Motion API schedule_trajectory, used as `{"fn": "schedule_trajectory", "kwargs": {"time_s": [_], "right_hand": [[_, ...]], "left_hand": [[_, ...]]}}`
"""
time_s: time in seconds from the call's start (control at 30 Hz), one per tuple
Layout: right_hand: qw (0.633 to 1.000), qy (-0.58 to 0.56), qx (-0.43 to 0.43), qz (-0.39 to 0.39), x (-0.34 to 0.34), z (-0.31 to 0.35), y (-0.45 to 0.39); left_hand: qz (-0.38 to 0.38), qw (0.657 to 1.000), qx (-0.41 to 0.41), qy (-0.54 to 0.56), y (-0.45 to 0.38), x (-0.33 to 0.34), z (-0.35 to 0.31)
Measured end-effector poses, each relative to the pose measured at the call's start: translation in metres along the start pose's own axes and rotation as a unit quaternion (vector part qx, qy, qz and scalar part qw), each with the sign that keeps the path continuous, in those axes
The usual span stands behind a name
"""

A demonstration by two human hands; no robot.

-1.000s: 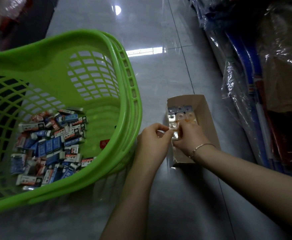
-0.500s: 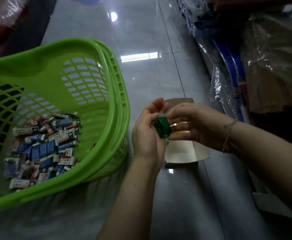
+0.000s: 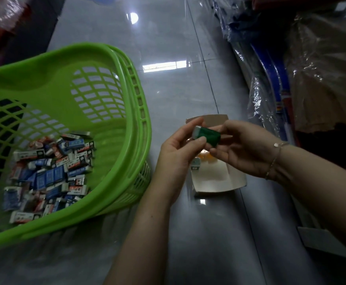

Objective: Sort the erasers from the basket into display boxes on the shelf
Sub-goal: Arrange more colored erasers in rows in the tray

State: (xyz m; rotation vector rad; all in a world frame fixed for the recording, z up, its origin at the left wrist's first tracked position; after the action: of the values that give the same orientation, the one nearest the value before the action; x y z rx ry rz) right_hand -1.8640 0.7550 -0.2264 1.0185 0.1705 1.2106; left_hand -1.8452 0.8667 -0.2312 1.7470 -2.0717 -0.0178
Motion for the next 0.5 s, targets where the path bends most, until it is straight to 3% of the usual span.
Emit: {"fn": "schedule_trajectory", "kwargs": {"time_s": [0.17,0.27,0.4,0.5], "right_hand": [[0.995,0.088,-0.027,-0.026,-0.006,0.001,-0.002],[0.957,0.261,-0.112,-0.067,-0.011,0.013,-0.002],[0.919,0.353,-0.176,0.005,0.001,0.018,0.001],[0.877,0.429,-0.217,0.005,0.003,0.023,-0.001]], "left_hand": [[-0.059,0.998,-0.006,-0.019,-0.001,-0.006,0.005],[-0.083,0.993,0.011,-0.085,-0.002,-0.011,0.003],[-0.091,0.98,0.026,-0.177,-0.004,-0.011,-0.001],[-0.075,0.966,0.013,-0.246,-0.007,-0.011,0.002]]}}
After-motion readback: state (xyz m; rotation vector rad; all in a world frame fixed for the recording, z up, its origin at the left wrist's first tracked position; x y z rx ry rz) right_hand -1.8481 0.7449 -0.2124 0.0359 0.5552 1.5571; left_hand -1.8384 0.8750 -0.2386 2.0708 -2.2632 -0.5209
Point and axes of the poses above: each hand's wrist, its own y-axis away from the middle knuckle, its own x-axis out of the palm, z = x × y, the point moved 7 cm from there along -y, towards the middle knuckle, and after that the axes turned 8 degrees about -z, right-handed, at the moved point
